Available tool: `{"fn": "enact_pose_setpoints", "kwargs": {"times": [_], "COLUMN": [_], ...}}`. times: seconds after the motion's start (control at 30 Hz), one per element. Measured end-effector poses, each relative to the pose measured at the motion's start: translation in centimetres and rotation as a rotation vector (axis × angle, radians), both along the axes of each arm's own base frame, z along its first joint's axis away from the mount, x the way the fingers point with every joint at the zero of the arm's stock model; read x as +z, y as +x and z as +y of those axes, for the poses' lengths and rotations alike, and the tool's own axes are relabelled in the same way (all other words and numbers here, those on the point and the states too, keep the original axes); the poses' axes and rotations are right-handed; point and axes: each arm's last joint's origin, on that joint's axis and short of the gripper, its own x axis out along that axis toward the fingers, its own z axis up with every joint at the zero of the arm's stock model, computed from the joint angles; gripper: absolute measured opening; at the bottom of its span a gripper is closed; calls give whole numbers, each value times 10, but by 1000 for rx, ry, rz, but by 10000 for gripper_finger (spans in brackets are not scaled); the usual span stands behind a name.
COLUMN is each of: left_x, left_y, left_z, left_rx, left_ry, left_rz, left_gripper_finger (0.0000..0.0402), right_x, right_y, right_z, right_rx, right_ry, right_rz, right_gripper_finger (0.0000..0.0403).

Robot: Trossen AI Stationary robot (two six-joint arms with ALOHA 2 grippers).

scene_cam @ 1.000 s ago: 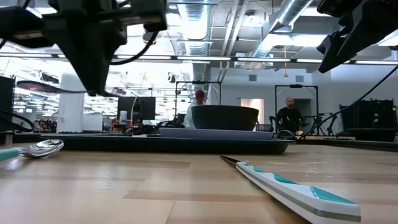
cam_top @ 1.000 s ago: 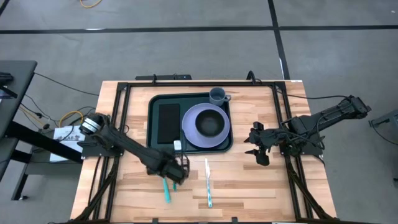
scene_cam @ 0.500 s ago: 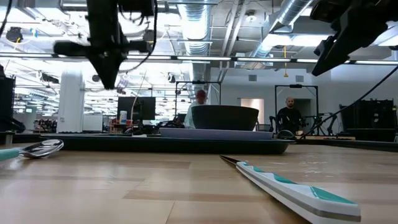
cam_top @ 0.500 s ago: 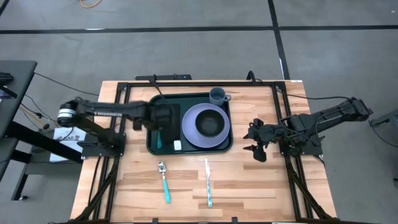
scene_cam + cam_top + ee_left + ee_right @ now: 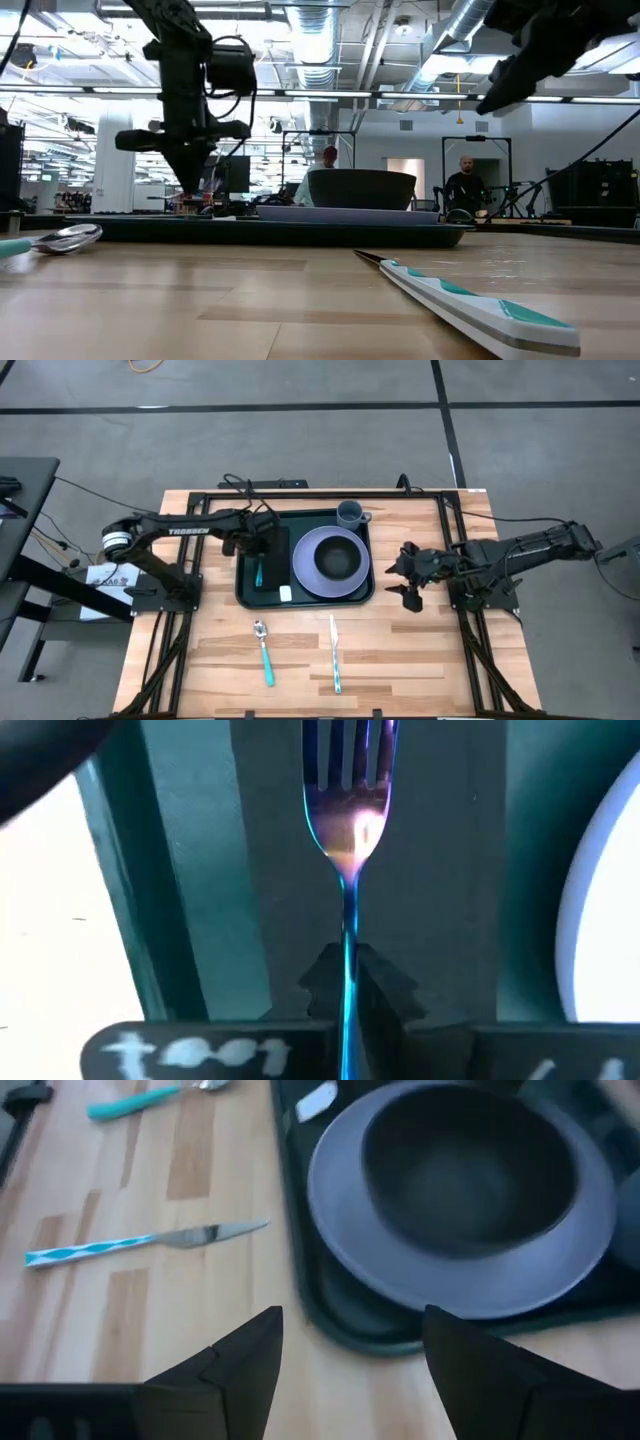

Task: Set up tray
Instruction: Put the blue fork on the black napkin

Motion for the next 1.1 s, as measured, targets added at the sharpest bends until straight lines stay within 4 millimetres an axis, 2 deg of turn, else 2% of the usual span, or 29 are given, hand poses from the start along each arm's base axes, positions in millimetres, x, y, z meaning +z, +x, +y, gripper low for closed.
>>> {"fn": "enact_pose_setpoints", "kwargs": {"times": [0.4,0.67,0.77,1.1], "left_x": [-23,-33,-35,-35], "left_y": [9,1,2,4], "left_z": [5,12,15,17], "left_rx": [-11,76,71,81], "left_ry": [-4,-29,-39,7], "left_rz": [75,85,39,36], "left_gripper_finger": [0,0,0,40], "right_x": [3,3,3,3], "right_y": [4,4,4,4], "right_z": [-8,-8,-11,-14], "right_rx": [-22,-25,-37,-54], "right_ry": [-42,-43,-43,-41], "right_rz": [-42,-41,-39,-35], "right_gripper_finger": [230,230,230,230]}}
